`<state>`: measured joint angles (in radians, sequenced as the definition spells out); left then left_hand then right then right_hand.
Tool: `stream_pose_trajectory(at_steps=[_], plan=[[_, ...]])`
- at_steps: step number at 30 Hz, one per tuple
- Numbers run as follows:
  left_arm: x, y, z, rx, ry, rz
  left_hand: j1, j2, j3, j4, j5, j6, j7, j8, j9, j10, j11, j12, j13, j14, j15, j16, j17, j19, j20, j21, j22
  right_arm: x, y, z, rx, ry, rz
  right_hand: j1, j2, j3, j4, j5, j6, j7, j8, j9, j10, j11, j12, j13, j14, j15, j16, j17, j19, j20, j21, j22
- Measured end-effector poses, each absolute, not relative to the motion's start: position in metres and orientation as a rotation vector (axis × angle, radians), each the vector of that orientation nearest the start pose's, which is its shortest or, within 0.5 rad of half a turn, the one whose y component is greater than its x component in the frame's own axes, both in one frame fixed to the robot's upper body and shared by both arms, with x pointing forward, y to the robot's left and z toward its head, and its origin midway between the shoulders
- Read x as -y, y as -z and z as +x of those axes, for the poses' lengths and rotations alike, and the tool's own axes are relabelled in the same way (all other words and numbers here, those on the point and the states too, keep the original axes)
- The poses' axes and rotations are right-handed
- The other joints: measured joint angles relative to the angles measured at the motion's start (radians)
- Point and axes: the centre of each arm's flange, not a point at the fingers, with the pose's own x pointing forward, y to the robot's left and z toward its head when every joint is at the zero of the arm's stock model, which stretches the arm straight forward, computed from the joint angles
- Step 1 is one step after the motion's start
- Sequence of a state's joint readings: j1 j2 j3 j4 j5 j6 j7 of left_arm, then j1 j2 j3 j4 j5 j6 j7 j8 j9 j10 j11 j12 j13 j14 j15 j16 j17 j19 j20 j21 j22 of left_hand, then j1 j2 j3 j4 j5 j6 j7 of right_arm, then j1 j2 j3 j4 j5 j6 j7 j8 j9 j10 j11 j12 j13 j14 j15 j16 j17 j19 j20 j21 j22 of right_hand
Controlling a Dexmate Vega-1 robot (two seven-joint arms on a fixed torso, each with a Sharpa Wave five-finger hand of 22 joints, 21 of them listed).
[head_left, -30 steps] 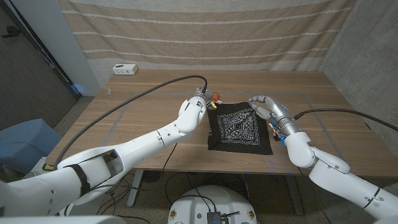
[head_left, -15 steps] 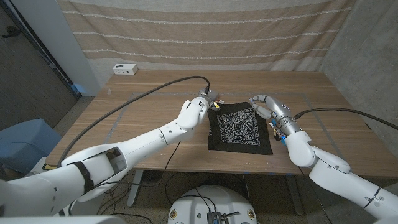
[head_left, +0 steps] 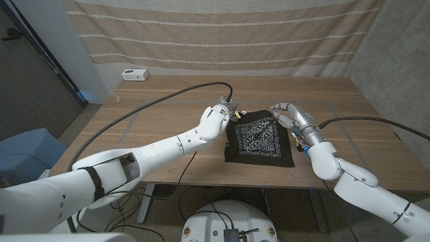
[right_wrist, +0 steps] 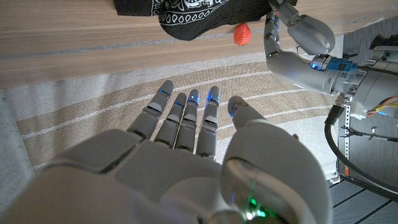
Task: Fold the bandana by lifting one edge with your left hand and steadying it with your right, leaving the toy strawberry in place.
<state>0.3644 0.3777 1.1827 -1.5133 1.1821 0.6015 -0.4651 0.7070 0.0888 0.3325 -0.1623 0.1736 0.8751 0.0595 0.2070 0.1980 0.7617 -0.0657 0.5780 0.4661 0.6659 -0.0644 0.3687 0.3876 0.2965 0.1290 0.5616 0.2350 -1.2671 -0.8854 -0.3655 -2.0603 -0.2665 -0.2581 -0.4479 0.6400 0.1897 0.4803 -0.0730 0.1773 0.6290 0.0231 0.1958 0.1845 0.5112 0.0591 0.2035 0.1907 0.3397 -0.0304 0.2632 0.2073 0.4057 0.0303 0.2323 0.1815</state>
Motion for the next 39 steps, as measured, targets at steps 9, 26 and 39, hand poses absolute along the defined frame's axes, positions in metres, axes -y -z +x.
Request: stream_pose_trajectory(at_steps=[9,26,39], plan=[[-0.017,-0.012,0.632,0.365,-0.124,2.089,0.029,0.012,0.003,-0.003,0.004,-0.085,-0.011,-0.034,-0.002,-0.054,-0.008,0.004,0.02,-0.02,0.003,-0.002,0.01,0.001,-0.006,0.012,0.005,0.259,0.062,0.509,0.648,0.193,-1.022,0.0,0.0,0.0,0.0,0.0,0.011,0.0,0.0,0.0,0.002,-0.002,0.0,0.0,0.0,0.0,0.0,0.005,0.0,0.0,0.0,0.0],[-0.018,-0.004,0.633,0.465,-0.229,2.082,0.245,0.052,0.062,-0.026,0.012,0.086,-0.054,0.052,0.005,0.04,-0.029,0.132,0.086,0.066,-0.012,0.069,0.079,0.029,-0.036,0.092,0.019,0.257,0.061,0.508,0.644,0.202,-1.036,0.007,0.001,0.0,0.0,0.0,0.018,0.0,0.0,0.0,0.012,-0.002,0.0,0.0,0.009,-0.002,0.0,0.002,0.0,0.0,0.0,0.0],[-0.009,0.002,0.647,0.39,-0.275,2.186,0.155,-0.014,-0.01,0.037,0.004,-0.086,-0.018,-0.019,-0.007,-0.081,-0.034,0.111,0.09,-0.026,0.005,0.026,0.09,-0.03,-0.017,0.106,0.019,0.258,0.061,0.508,0.641,0.206,-1.042,0.009,-0.001,0.0,0.0,0.0,0.025,0.0,0.0,0.0,0.019,0.005,0.004,0.0,0.016,-0.005,0.0,0.002,0.005,-0.005,0.0,0.0]])
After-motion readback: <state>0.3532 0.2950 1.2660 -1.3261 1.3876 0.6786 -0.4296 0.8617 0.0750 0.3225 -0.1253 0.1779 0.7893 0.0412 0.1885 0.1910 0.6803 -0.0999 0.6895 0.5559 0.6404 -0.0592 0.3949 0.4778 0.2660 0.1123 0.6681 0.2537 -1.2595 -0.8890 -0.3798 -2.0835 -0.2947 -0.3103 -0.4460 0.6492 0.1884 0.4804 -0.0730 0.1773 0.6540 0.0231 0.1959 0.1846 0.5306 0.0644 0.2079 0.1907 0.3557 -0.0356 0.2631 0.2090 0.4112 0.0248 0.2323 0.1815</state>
